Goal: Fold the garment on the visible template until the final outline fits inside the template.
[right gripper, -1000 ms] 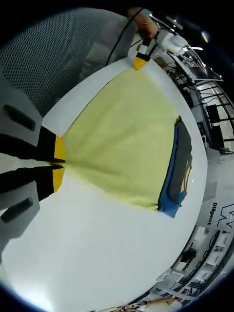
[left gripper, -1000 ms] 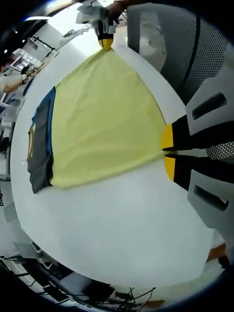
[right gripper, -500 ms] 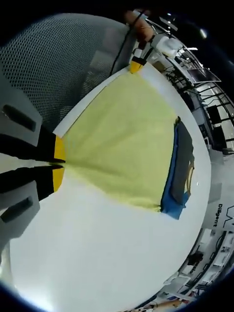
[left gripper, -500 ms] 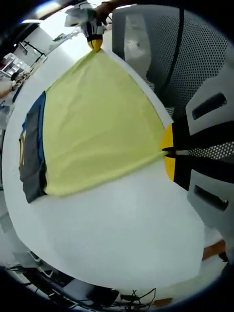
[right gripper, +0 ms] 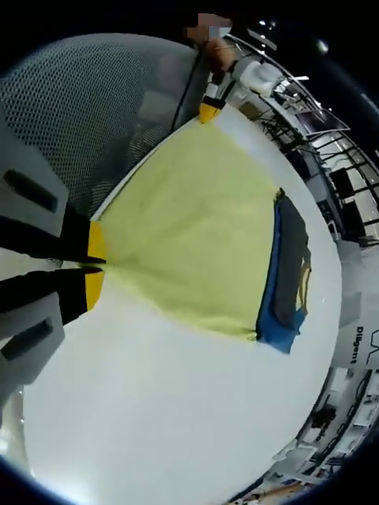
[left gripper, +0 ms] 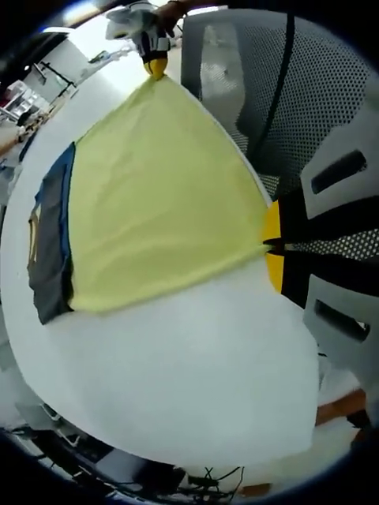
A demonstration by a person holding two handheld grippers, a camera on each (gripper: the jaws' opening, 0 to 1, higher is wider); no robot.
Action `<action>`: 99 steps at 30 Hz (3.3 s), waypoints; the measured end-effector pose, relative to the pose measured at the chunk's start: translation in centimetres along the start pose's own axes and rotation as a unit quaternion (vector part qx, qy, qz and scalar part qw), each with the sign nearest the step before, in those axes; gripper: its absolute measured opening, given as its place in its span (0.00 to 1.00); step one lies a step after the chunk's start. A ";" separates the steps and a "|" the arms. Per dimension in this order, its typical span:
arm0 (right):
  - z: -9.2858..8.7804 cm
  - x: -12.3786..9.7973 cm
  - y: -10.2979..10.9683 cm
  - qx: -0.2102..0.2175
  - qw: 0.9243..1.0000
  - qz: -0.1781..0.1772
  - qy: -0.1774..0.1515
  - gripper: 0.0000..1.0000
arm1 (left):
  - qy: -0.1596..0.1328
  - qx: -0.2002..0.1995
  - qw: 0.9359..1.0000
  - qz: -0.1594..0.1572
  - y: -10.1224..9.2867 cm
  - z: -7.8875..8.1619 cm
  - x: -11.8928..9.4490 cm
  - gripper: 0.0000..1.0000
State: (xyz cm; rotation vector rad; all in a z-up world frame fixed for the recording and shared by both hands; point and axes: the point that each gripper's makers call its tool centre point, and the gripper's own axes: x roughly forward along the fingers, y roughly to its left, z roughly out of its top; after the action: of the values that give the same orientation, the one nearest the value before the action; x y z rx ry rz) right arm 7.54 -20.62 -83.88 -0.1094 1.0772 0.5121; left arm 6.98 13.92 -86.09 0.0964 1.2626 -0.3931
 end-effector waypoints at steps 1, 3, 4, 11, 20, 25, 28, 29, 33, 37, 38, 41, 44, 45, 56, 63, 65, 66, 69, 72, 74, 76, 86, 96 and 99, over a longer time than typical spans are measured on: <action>0.5 -0.1 -0.1 0.005 1.000 -0.002 -0.009 0.00 | -0.001 0.000 1.000 0.000 0.0 0.1 -0.1 0.03; 1.8 -0.5 -0.4 0.017 0.999 -0.005 -0.031 0.00 | -0.004 0.020 1.000 -0.007 -0.3 0.5 -0.2 0.03; 2.2 -0.6 -0.5 0.021 0.999 -0.005 -0.037 0.00 | -0.012 0.033 0.999 -0.007 -0.3 0.9 -0.2 0.03; 5.2 -1.4 -0.7 0.024 0.997 0.001 -0.069 0.00 | -0.045 0.003 0.999 -0.002 0.3 3.6 -1.8 0.03; 9.9 -2.7 -1.8 0.025 0.992 -0.001 -0.121 0.00 | -0.135 -0.011 0.991 0.011 1.9 9.4 -4.7 0.03; 12.0 -3.4 -2.9 0.038 0.988 -0.010 -0.147 0.00 | -0.172 -0.022 0.985 0.012 3.0 12.2 -5.8 0.03; 13.1 -3.7 -3.1 0.057 0.985 -0.002 -0.161 0.00 | -0.202 -0.033 0.979 0.004 3.3 14.1 -6.6 0.03; 13.4 -3.8 -3.2 0.057 0.985 -0.002 -0.163 0.00 | -0.205 -0.032 0.978 0.005 3.4 14.5 -6.7 0.03; 15.0 -4.1 -3.7 0.055 0.983 -0.003 -0.176 0.00 | -0.224 -0.033 0.974 0.006 3.7 16.6 -7.4 0.03; 17.5 -4.5 -4.3 0.050 0.980 -0.008 -0.192 0.00 | -0.250 -0.033 0.968 0.009 4.1 19.5 -8.2 0.03; 17.8 -4.5 -4.4 0.051 0.979 -0.009 -0.195 0.00 | -0.253 -0.033 0.967 0.011 4.1 19.8 -8.3 0.03; 19.7 -4.6 -5.0 0.047 0.977 -0.014 -0.206 0.00 | -0.266 -0.037 0.963 0.014 4.5 21.6 -8.5 0.03; 21.4 -4.4 -5.6 0.038 0.976 -0.021 -0.211 0.00 | -0.276 -0.035 0.960 0.019 4.9 23.3 -8.5 0.03; 21.6 -4.4 -5.7 0.038 0.976 -0.021 -0.213 0.00 | -0.277 -0.034 0.960 0.019 5.0 23.5 -8.5 0.03; 26.0 -2.5 -7.9 0.038 0.974 -0.029 -0.222 0.00 | -0.280 -0.041 0.959 0.018 7.2 28.3 -6.8 0.03; 28.6 -1.2 -9.2 0.067 0.969 -0.018 -0.236 0.00 | -0.264 -0.046 0.963 0.022 8.6 30.5 -4.7 0.03; 29.2 -0.7 -9.8 0.071 0.969 -0.023 -0.234 0.00 | -0.264 -0.046 0.963 0.023 8.9 31.2 -4.2 0.03; 29.3 -0.6 -10.0 0.073 0.970 -0.025 -0.232 0.00 | -0.264 -0.048 0.963 0.023 9.1 31.5 -4.1 0.03; 29.8 0.4 -11.1 0.080 0.970 -0.036 -0.227 0.00 | -0.267 -0.070 0.961 0.001 9.4 33.0 -3.4 0.03; 30.4 1.3 -11.8 0.084 0.970 -0.041 -0.222 0.00 | -0.264 -0.066 0.962 0.000 9.7 34.0 -2.5 0.03; 30.7 2.1 -12.3 0.083 0.972 -0.047 -0.214 0.00 | -0.252 -0.060 0.966 0.003 10.0 34.3 -1.6 0.03; 31.0 2.7 -12.6 0.084 0.972 -0.050 -0.214 0.00 | -0.252 -0.064 0.966 0.005 10.4 34.7 -0.8 0.03; 31.2 8.0 -15.4 0.101 0.977 -0.078 -0.171 0.00 | -0.227 -0.087 0.970 -0.007 11.9 36.2 4.2 0.03; 31.1 11.5 -17.1 0.110 0.977 -0.093 -0.156 0.00 | -0.202 -0.101 0.974 -0.009 12.6 35.7 7.7 0.03; 30.9 12.6 -17.5 0.106 0.978 -0.096 -0.150 0.00 | -0.199 -0.096 0.975 -0.003 12.7 35.7 8.4 0.03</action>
State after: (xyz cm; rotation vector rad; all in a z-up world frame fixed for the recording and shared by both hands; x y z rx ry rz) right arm 45.15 -21.43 -82.73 0.0516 0.8087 0.2283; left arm 45.74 13.56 -84.79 -0.1467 0.8976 -0.2760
